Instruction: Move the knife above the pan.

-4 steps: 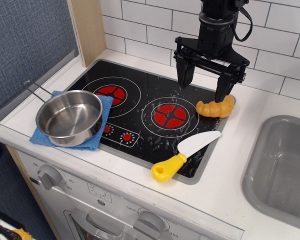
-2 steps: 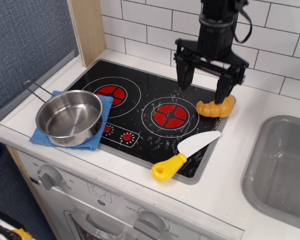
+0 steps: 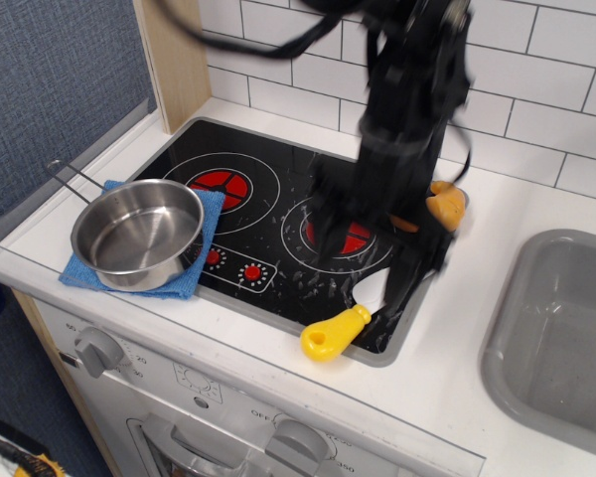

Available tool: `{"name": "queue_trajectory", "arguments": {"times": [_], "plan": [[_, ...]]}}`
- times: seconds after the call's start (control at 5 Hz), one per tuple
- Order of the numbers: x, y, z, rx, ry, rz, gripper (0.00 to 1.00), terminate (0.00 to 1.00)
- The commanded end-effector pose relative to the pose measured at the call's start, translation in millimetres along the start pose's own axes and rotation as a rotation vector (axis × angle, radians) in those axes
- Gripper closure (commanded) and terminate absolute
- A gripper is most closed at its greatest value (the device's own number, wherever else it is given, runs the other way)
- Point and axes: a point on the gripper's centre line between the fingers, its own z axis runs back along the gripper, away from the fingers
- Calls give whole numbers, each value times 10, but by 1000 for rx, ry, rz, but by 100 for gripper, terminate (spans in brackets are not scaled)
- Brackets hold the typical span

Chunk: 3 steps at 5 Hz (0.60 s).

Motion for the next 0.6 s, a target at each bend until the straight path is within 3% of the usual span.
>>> {"name": "queue_trajectory", "arguments": {"times": [0.0,0.2,0.4], "plan": [[-212,-98,-390,12,59,-63,0,0],[-188,-64,-518,27,77,-53,0,0],[-189,-68,-529,32,67,-49,100,0]]}}
